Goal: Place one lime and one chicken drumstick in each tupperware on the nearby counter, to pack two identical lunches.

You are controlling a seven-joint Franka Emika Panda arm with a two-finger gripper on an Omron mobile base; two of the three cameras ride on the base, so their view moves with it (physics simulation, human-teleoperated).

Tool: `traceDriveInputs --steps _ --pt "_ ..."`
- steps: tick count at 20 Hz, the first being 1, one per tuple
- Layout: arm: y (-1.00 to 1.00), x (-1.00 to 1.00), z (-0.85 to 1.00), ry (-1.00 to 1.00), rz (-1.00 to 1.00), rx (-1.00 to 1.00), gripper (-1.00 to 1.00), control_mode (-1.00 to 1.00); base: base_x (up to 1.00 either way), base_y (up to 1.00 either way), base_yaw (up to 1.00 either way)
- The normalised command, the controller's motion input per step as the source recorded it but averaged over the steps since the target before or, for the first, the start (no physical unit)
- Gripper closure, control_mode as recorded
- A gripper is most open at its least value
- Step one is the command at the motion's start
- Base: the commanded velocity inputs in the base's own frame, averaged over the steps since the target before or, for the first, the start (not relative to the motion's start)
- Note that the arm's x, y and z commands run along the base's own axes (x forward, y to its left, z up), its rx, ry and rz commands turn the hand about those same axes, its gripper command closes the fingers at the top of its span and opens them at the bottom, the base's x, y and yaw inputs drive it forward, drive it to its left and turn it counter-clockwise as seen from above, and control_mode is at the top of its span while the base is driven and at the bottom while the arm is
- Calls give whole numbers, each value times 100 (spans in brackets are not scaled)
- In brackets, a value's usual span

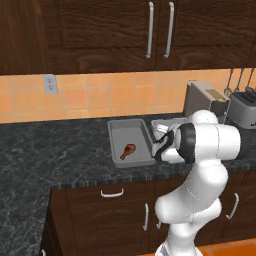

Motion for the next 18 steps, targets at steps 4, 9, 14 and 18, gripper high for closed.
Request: traceDriveInputs --steps 4,9,14,18 --pt "0 -82 100 -23 0 21 -100 -100 0 0 0" --pt "0 -30 100 -4 1 24 -100 -100 0 0 0" --pt "0 -49 100 26 3 18 -100 -100 0 0 0" --pt "2 -88 100 43 2 6 -100 -100 0 0 0"
